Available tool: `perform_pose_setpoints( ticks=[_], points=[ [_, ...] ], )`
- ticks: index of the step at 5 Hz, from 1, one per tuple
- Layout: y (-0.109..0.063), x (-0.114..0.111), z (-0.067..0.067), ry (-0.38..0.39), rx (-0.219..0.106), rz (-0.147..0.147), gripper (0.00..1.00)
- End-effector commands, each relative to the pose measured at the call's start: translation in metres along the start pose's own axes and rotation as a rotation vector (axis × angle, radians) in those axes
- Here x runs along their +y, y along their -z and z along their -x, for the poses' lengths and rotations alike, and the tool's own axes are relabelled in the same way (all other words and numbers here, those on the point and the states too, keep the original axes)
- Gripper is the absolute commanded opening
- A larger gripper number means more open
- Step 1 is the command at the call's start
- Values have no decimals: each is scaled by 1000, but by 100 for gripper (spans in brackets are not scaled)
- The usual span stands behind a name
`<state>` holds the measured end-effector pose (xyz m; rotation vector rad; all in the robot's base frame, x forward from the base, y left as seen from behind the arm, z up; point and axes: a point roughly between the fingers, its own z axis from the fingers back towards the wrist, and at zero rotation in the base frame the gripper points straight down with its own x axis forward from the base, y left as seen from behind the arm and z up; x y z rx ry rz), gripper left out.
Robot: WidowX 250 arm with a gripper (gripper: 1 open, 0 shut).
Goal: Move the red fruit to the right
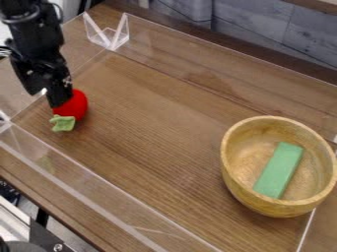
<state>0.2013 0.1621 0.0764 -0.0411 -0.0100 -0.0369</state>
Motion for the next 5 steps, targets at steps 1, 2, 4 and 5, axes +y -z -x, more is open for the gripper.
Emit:
perform_pose_setpoints(
  ticks=[1,2,4,5],
  points=[
    [1,15,-6,-32,-42,-20,100],
    [10,22,-10,-63,-58,-16,100],
    [12,38,-27,-72,-77,-1,100],
    [13,47,-32,-69,-74,9,100]
  ],
)
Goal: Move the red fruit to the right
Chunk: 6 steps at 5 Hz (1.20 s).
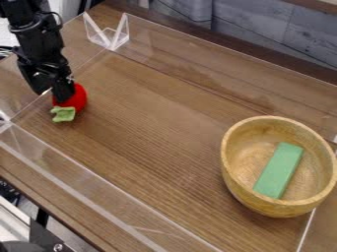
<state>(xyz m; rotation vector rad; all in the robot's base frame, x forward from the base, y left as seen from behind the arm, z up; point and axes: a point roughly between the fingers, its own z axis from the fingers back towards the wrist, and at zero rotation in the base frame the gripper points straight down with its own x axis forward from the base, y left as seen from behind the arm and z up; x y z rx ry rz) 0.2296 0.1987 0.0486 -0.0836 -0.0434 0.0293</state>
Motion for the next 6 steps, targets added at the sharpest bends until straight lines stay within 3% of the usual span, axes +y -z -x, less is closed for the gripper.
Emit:
perform_pose_setpoints(
  ticks=[1,2,4,6],
  points=[
    [-7,18,-4,55,-31,-14,100],
    [-2,17,-3,107,-32,10,100],
    [12,-13,-2,0,-60,67,100],
    [-7,-26,-7,3,-65,95,100]
  ],
)
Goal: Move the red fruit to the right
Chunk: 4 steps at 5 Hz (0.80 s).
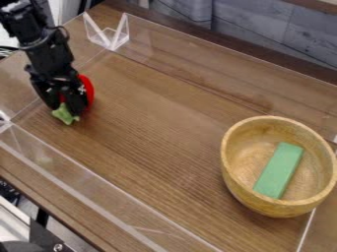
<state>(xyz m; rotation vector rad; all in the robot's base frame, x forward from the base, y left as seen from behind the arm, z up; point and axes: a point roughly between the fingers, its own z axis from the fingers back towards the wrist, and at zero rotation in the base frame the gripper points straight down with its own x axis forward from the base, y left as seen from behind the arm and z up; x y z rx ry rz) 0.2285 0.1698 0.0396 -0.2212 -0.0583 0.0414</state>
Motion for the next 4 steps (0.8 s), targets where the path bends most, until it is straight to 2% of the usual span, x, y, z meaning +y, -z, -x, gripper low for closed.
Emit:
perform_pose_setpoints(
  ticks=[1,2,3,4],
  points=[
    [-23,3,-8,2,-51,-33,100],
    [-16,-4,-11,-33,-62,-36,0],
    [-19,-15,-16,-68,-87,-35,0],
    [-39,-24,-23,-101,-126,-31,0]
  ],
)
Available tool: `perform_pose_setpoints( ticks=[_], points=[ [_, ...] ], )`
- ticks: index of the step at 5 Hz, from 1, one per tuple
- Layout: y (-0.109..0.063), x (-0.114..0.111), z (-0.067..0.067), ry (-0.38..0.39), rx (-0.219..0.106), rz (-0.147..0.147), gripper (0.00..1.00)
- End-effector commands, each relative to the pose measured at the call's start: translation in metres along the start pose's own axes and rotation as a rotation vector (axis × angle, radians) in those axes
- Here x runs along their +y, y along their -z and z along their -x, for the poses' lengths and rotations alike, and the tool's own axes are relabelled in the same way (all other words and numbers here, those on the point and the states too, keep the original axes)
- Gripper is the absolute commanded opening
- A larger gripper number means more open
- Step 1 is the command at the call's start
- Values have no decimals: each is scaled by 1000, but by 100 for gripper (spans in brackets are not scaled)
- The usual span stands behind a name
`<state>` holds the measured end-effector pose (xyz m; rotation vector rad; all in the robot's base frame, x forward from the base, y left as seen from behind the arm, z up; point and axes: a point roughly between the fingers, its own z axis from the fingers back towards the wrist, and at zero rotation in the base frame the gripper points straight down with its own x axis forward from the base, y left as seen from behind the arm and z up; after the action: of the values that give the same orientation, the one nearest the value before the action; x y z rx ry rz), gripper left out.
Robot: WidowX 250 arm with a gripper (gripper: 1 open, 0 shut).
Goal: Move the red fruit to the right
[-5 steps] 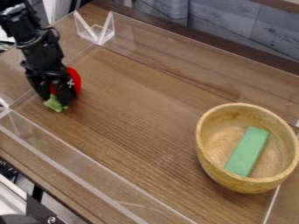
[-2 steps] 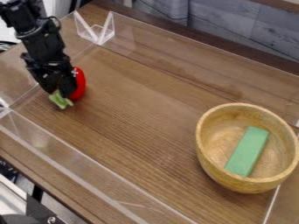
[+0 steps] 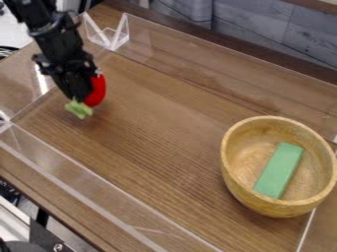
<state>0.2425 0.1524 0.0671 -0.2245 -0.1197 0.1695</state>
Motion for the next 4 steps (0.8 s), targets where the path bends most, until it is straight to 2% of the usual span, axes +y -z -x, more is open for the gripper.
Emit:
perform_pose_setpoints(
  ticks=[1,2,3,4],
  points=[
    [-36,-17,-21,-3,-94,-12,0],
    [-28,-55,-43,1,-122,11,0],
    [-10,-97,-64,68,-125,32,0],
    [3,-128,-82,160,-118,38,0]
  ],
)
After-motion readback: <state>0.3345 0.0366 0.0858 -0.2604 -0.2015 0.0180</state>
